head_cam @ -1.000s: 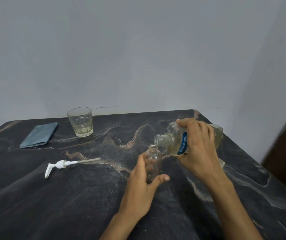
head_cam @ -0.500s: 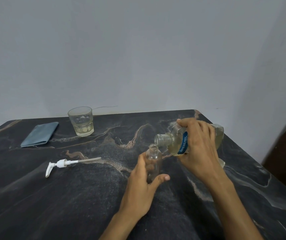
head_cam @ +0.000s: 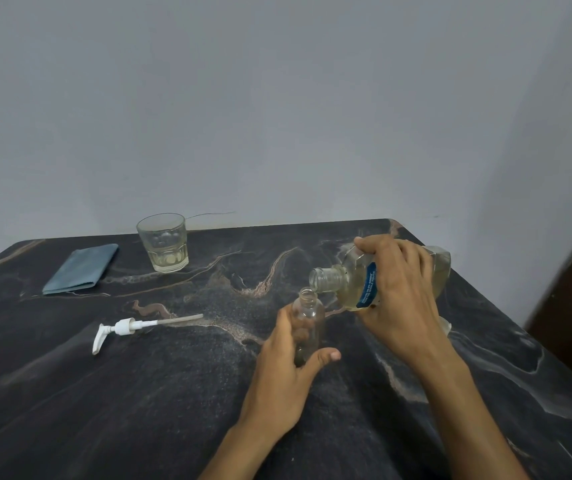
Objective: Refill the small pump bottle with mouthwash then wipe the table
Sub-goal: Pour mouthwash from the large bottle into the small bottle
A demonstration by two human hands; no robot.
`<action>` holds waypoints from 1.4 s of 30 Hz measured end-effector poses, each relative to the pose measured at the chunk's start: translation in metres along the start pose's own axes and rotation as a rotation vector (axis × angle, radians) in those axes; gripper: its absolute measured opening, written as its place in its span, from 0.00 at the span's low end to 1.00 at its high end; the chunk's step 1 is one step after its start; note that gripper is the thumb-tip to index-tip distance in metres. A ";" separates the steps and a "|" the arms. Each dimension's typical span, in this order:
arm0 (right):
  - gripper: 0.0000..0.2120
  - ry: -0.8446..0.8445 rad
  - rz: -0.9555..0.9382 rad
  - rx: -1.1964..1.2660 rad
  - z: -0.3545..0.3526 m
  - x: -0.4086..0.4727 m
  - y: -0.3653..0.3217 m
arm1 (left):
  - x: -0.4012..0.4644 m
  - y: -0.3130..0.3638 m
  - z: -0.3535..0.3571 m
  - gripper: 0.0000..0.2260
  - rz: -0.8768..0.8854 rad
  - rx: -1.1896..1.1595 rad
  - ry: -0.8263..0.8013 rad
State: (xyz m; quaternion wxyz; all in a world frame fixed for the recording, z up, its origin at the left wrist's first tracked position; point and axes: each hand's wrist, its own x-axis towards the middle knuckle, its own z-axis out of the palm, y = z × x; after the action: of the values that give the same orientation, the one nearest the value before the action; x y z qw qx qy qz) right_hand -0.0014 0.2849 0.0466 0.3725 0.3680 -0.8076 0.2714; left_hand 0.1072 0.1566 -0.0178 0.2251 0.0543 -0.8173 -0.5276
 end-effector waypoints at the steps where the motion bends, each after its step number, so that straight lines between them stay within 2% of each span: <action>1: 0.43 0.000 -0.003 0.001 0.000 0.000 0.000 | 0.000 0.000 0.000 0.26 -0.001 -0.002 0.002; 42: 0.44 0.026 -0.028 -0.017 -0.001 0.001 -0.001 | 0.000 0.001 -0.001 0.24 -0.008 0.007 -0.007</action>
State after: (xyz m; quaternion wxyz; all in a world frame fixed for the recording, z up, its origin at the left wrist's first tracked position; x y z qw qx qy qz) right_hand -0.0006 0.2843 0.0480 0.3899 0.3725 -0.7998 0.2638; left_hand 0.1082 0.1561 -0.0162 0.2199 0.0565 -0.8197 -0.5258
